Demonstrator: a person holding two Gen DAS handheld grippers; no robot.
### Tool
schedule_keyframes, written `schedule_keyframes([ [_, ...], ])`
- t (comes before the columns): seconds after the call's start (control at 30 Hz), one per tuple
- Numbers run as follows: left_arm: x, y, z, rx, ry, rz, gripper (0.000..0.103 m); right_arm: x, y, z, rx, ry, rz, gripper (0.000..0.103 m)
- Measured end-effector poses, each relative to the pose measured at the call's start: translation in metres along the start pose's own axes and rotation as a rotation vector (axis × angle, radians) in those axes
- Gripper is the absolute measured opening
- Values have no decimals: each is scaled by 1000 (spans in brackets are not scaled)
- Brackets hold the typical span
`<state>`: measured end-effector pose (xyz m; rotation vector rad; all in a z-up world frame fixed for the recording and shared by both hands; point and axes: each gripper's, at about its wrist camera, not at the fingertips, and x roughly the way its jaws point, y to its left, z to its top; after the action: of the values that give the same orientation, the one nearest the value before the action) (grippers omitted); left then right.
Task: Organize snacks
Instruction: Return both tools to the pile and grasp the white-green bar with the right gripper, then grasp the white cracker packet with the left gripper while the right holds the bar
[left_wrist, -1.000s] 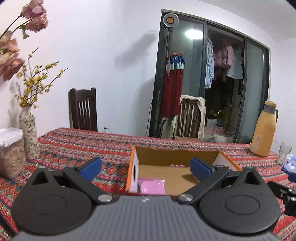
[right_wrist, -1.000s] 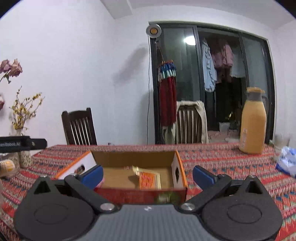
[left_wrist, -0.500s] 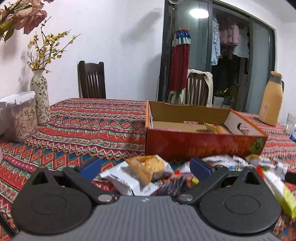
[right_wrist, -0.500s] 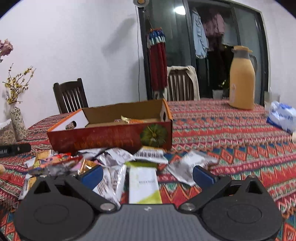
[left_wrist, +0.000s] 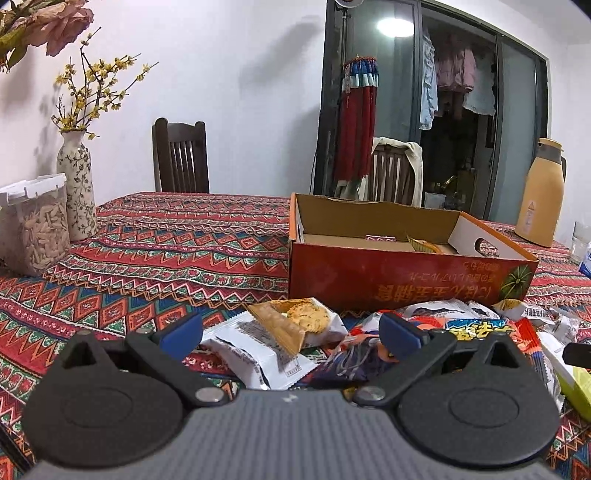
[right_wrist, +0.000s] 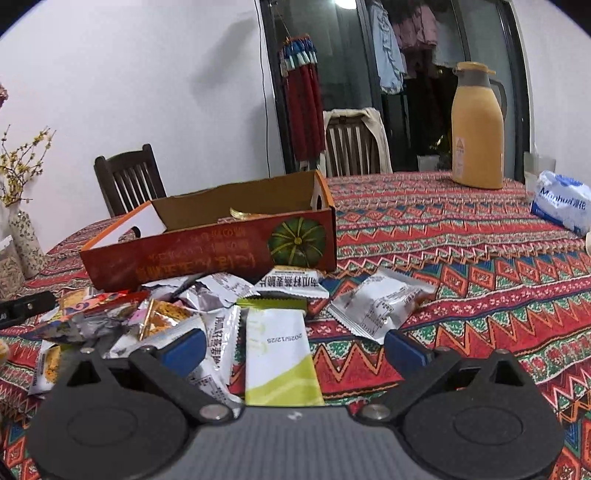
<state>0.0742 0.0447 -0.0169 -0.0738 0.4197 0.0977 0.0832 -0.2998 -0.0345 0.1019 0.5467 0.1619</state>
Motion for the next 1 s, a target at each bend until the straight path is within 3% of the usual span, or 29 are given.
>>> schedule_keyframes([
  [0.17,1,3,0,-14,7,-6,103,15,3,6,-59,57,-1,79],
  [0.27,2,4,0,-20,9,-8,103,29,4,7,-75,131,21,55],
  [0.47,1,5,0,-26,11,-11,103,33,10,3,-122,132,4,50],
  [0.53,1,5,0,-27,11,-11,103,32,12,0,-133,117,4,38],
  [0.67,2,5,0,-29,9,-9,103,27,10,-2,-101,73,-14,35],
  [0.83,2,5,0,-34,7,-3,103,12,5,-5,-65,-46,-29,35],
  [1.0,1,6,0,-47,8,25,103,7,6,-5,-76,-77,-25,35],
])
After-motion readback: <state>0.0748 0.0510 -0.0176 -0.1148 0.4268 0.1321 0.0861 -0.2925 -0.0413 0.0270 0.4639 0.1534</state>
